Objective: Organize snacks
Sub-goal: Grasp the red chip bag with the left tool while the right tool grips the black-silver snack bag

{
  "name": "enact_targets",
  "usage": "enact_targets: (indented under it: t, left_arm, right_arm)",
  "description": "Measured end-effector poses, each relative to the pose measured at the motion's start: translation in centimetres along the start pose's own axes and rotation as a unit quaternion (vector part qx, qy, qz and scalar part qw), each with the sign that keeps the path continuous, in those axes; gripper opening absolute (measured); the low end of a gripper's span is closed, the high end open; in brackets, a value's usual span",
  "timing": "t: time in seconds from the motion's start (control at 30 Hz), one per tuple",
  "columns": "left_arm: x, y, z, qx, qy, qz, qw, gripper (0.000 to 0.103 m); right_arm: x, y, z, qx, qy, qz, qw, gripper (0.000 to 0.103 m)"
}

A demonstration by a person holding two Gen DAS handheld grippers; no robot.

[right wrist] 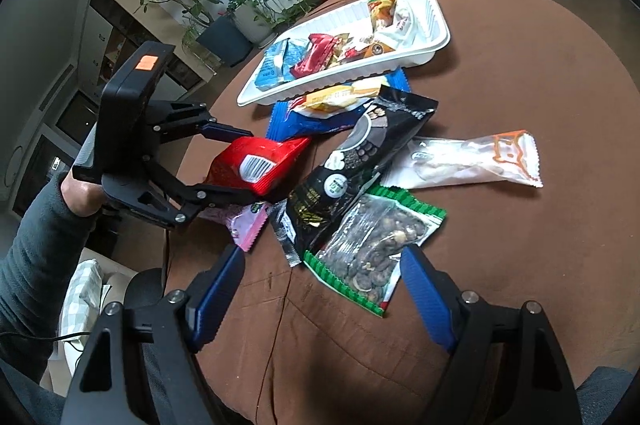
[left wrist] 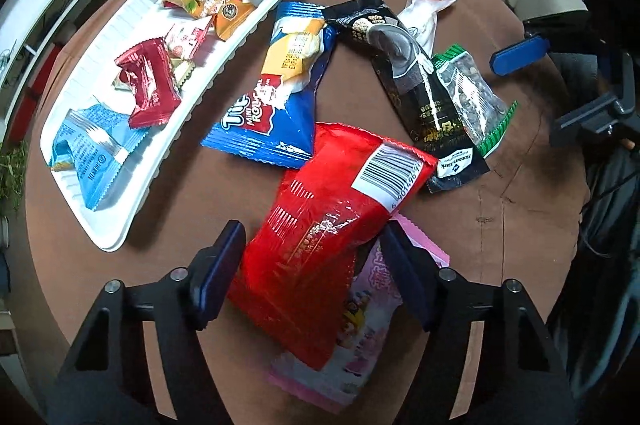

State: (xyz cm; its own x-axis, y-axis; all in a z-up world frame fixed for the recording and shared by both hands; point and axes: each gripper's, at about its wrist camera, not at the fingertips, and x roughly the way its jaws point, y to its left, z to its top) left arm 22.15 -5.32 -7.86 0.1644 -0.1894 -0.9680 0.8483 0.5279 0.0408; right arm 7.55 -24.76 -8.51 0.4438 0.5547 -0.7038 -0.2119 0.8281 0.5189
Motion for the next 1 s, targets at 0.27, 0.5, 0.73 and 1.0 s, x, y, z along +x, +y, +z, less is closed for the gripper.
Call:
enact_targets:
  t: [0.27,0.5,0.73,1.0]
  left_arm:
    - [1.2,0.1,0.0,-0.019,0.005,-0.012,0.9997,0.067]
    - [1.8,-0.2,-0.1,-0.037,-0.001,-0.012,0.9992,0.049]
    - [1.5,0.4,-0.4,-0.067,-0.021,-0.018,0.9974,0.047]
    - [0.2,0.1,-2.1,-0.128,-0.058,-0.018,0.9899,0.033]
  right_arm:
    - [0.2,0.2,0.1,0.005,0.003,-0.003,1.0,0.083]
    - [0.4,0.1,0.3,0.01,0.007,-0.007,1.0,0.083]
    - [0.8,0.4,0.6,0.016,0.012,-0.01,1.0,0.083]
    - [1.2,0.3,1.8,0.039,0.011,-0.022,0.999,0.083]
